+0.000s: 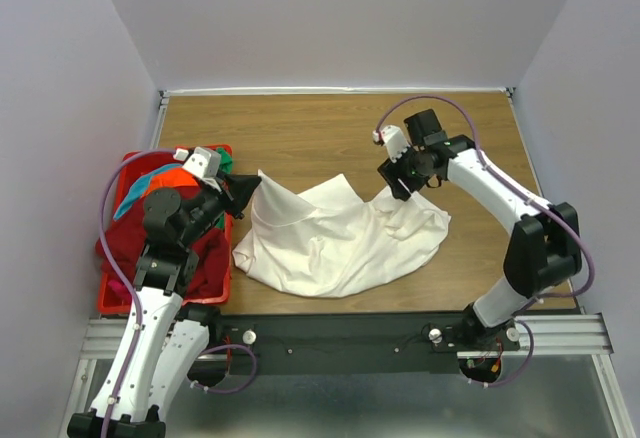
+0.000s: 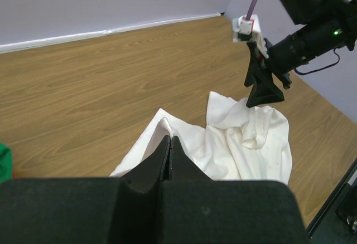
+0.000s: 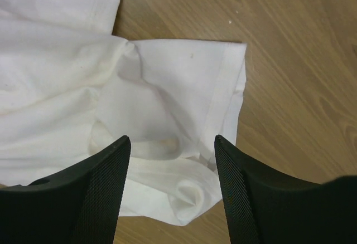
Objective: Fold and stack the t-shirts
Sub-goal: Flatten the tshirt out
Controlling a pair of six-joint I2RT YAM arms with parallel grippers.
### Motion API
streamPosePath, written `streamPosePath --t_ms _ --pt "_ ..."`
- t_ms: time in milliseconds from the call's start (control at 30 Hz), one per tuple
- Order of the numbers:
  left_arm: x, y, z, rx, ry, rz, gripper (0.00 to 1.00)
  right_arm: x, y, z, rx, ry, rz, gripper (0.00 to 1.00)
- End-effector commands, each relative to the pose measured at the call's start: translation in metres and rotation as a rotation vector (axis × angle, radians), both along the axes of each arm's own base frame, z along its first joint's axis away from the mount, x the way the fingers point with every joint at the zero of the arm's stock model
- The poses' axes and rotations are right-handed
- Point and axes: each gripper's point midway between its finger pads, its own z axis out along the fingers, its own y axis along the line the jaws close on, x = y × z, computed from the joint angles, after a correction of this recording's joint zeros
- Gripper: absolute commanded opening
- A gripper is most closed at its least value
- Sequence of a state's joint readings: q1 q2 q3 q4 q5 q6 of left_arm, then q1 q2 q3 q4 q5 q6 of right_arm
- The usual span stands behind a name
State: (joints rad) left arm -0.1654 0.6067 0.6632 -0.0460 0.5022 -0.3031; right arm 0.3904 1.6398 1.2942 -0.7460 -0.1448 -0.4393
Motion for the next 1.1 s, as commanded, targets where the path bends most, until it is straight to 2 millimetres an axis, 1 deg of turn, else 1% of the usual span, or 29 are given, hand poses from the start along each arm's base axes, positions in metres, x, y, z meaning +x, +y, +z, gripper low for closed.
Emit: streamPosePath --t_ms 0,33,67,167,200,267,300,333,467,533,567,600,633,667,767,800,933,1067 --pt "-0.001 0.001 0.004 0.001 -0.033 -0.001 0.0 -0.007 0.011 0.034 0.168 -0.051 -0.096 0.69" --pt "-0.002 0.0 0.005 0.002 -0.034 -0.007 0.0 -0.015 0.012 0.031 0.187 -0.03 -0.1 0.69" --pt "-0.002 -0.001 0.005 0.001 -0.035 -0.01 0.0 -0.025 0.012 0.021 0.203 0.017 -0.134 0.68" --pt "-0.002 -0.001 0.004 0.002 -0.033 -0.013 0.0 -0.04 0.011 0.011 0.227 0.069 -0.181 0.66" --pt "-0.002 -0.001 0.005 0.002 -0.036 -0.012 0.0 -0.051 0.011 0.0 0.24 0.118 -0.207 0.65" --pt "-0.002 -0.001 0.004 0.002 -0.033 -0.012 0.0 -0.066 0.017 -0.008 0.273 0.178 -0.2 0.59" --pt "-0.002 -0.001 0.005 0.001 -0.035 -0.01 0.0 -0.07 0.016 -0.015 0.281 0.201 -0.234 0.57" --pt "-0.002 -0.001 0.005 0.002 -0.037 -0.01 0.0 -0.072 0.017 -0.017 0.286 0.211 -0.249 0.56" --pt "-0.004 0.001 0.007 -0.002 -0.043 -0.003 0.0 -0.071 0.013 -0.023 0.299 0.222 -0.322 0.55" --pt "-0.004 0.0 0.007 -0.002 -0.045 -0.004 0.0 -0.067 0.011 -0.024 0.312 0.224 -0.394 0.54" --pt "-0.004 0.001 0.007 -0.002 -0.045 -0.003 0.0 -0.069 0.008 -0.029 0.316 0.235 -0.417 0.53" --pt "-0.004 0.001 0.007 -0.002 -0.045 -0.003 0.0 -0.064 0.007 -0.03 0.327 0.223 -0.43 0.53" --pt "-0.004 0.0 0.007 -0.004 -0.044 -0.004 0.0 -0.065 0.003 -0.036 0.33 0.237 -0.464 0.52" --pt "-0.003 0.0 0.007 -0.002 -0.045 -0.004 0.0 -0.065 0.003 -0.038 0.338 0.24 -0.47 0.49" --pt "-0.003 0.0 0.006 -0.002 -0.04 -0.006 0.0 -0.061 0.004 -0.045 0.339 0.253 -0.479 0.47" --pt "-0.003 0.0 0.007 -0.002 -0.042 -0.007 0.0 -0.059 0.005 -0.046 0.338 0.259 -0.485 0.45" --pt "-0.004 0.001 0.007 -0.004 -0.044 -0.003 0.0 -0.052 0.005 -0.045 0.355 0.263 -0.503 0.44" --pt "-0.003 0.0 0.006 -0.003 -0.038 -0.004 0.0 -0.053 0.01 -0.048 0.383 0.3 -0.504 0.43"
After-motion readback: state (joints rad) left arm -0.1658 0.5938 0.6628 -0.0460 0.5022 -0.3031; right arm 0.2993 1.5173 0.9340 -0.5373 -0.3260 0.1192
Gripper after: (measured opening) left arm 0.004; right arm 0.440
